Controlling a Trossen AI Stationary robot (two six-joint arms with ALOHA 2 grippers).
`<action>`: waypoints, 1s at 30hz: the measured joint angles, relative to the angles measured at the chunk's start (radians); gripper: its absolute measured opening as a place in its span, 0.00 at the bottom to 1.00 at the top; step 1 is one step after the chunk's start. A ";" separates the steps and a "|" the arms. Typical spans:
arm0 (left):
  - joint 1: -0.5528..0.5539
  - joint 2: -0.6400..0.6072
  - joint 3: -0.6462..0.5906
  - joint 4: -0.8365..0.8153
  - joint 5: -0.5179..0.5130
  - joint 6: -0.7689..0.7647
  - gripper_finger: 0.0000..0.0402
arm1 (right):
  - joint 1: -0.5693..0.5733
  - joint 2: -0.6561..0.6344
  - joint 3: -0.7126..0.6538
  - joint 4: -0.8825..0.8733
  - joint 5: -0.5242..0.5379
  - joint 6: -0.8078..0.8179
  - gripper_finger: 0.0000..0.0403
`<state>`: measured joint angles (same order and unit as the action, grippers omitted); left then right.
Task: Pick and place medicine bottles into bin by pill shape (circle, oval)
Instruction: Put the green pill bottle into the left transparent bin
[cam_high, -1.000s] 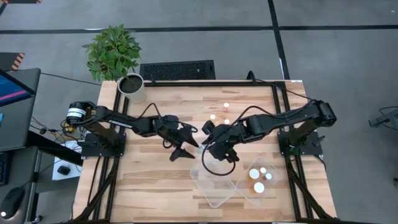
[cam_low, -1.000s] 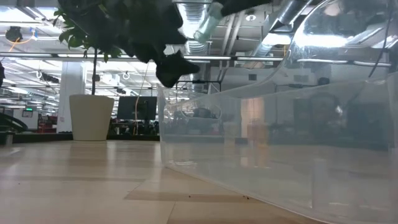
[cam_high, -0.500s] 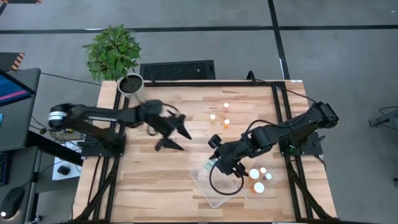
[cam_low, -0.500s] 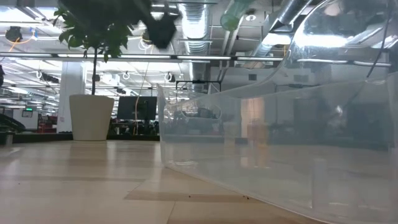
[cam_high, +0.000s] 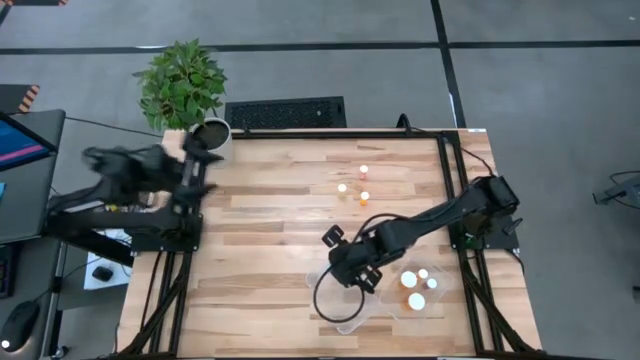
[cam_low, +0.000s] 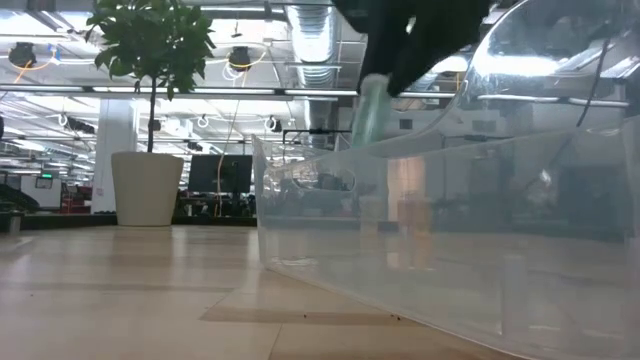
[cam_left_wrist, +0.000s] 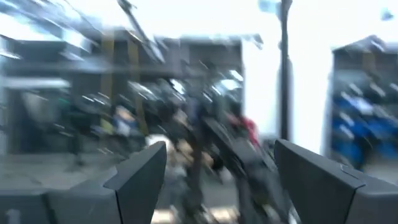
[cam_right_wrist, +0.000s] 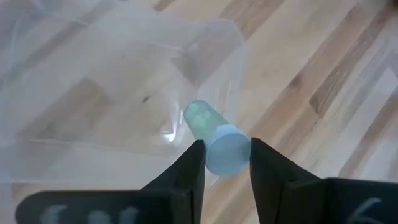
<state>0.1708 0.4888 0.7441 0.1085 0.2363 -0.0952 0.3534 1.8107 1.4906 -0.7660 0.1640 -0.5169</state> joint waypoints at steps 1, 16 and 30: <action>-0.002 -0.037 0.000 -0.006 -0.047 -0.017 0.73 | 0.000 0.017 0.014 -0.014 0.000 0.007 0.27; -0.007 -0.310 -0.001 -0.070 -0.225 -0.084 0.73 | 0.025 0.206 0.142 -0.166 0.029 0.093 0.27; -0.007 -0.304 -0.001 -0.075 -0.244 -0.085 0.73 | 0.026 0.207 0.141 -0.164 0.047 0.154 0.27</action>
<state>0.1642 0.1848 0.7429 0.0331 -0.0078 -0.1802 0.3796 2.0182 1.6314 -0.9305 0.2108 -0.3629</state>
